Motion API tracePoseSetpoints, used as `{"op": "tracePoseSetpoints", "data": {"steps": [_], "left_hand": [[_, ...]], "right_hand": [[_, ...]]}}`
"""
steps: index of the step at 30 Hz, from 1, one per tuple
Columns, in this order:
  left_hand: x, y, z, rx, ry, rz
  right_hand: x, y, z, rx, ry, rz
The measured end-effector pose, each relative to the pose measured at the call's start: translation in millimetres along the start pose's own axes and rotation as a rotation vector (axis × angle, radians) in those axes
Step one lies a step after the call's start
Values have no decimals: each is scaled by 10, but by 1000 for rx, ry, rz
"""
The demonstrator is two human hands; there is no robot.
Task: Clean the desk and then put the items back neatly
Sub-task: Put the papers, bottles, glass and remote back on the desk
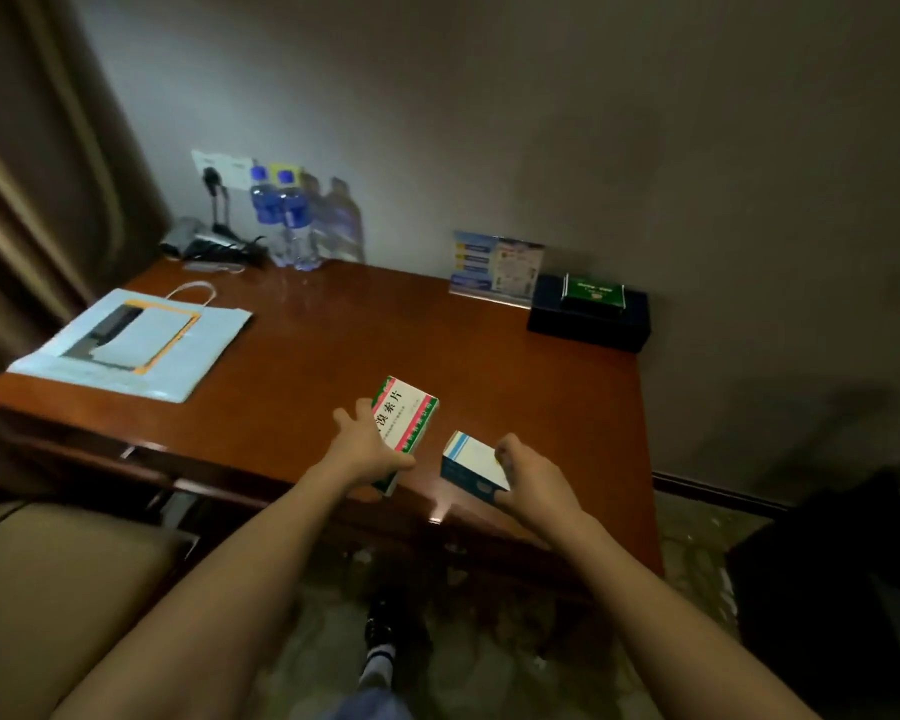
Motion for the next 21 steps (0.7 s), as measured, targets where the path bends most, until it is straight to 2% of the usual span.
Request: {"op": "tracePoseSetpoints", "data": {"steps": [10, 15, 21], "left_hand": [[-2342, -524, 475, -159, 126, -165], [-2932, -354, 667, -192, 238, -271], [-3335, -88, 712, -225, 248, -337]], "right_hand": [[-1784, -84, -171, -36, 219, 30], [-2157, -55, 28, -19, 336, -19], [-2554, 3, 201, -64, 377, -36]]}}
Point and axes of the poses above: each hand's wrist, its own x-axis away from the middle knuckle, its own y-axis out of the palm, z = x × y, the point moved 3 cm from there along -x, towards the middle knuckle, and after that the axes turned 2 degrees about y, right-handed, at the moved point
